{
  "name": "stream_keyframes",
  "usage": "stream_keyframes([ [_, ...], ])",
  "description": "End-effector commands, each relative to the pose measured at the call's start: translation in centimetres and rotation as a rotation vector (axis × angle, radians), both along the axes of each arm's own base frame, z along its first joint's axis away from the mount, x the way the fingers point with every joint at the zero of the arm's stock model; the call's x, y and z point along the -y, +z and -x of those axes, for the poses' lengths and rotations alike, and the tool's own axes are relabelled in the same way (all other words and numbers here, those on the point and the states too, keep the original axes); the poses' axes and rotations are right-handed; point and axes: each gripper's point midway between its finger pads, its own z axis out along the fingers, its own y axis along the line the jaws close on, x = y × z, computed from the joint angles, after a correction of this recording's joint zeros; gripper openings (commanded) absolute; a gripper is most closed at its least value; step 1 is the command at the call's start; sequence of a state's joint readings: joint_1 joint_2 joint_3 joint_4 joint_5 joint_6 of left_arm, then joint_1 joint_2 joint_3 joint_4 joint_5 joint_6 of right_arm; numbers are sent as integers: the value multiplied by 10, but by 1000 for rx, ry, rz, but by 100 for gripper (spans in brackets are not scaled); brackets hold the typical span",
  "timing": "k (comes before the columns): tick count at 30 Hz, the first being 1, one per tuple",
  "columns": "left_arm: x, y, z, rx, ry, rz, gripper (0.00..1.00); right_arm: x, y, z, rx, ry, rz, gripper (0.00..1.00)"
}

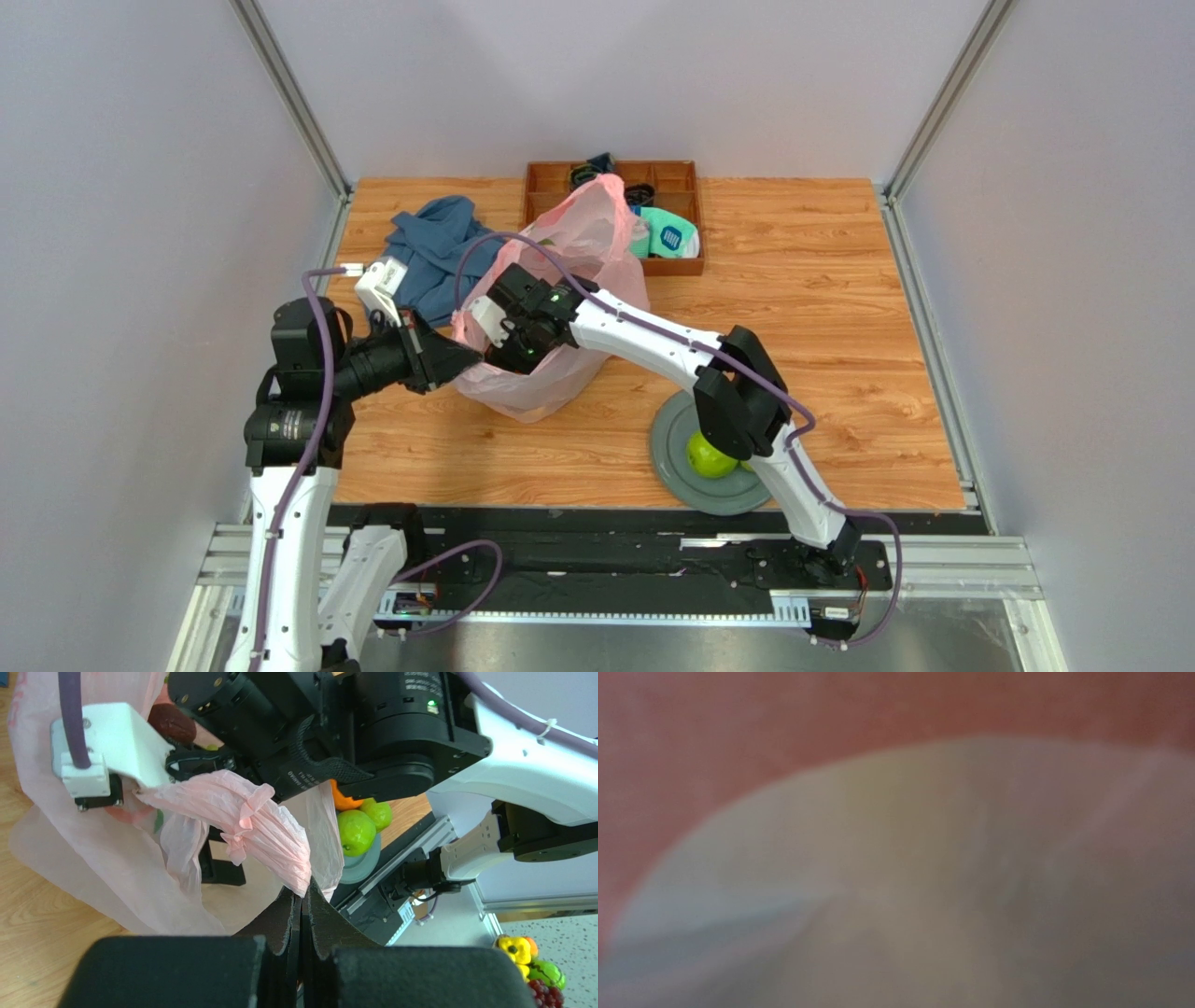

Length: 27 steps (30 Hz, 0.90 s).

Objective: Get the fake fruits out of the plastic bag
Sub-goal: Take out the fake fruit from the plastic bag.

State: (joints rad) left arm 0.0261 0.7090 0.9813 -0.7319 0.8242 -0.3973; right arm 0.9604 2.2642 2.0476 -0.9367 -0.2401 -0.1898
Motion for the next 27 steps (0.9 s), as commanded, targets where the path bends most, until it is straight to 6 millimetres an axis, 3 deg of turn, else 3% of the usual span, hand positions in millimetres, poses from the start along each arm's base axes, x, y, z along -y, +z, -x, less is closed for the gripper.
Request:
stream_keyframes([
  [1,-1,18,-2,76,6,-3,0,-16,6,1,25,31,-44,93],
  [4,-1,18,-4,71,9,9,0,-17,-11,3,48,34,-7,93],
  [9,-1,14,-7,60,11,13,0,-18,-30,-17,154,-3,42,92],
  [12,-1,13,-8,60,11,18,0,-13,-35,-28,211,-19,77,95],
  [16,-1,11,-11,60,13,22,0,-6,-41,-26,203,-17,97,94],
  [19,-1,10,-13,59,15,25,0,-8,-40,-21,192,17,90,81],
  [21,-2,8,-16,60,24,19,0,-13,-26,-24,209,35,65,69],
  [23,-3,5,-18,51,35,15,0,-15,-6,-24,205,54,43,64],
  [27,-8,-3,-26,34,70,4,0,-12,59,-20,241,117,-44,57],
])
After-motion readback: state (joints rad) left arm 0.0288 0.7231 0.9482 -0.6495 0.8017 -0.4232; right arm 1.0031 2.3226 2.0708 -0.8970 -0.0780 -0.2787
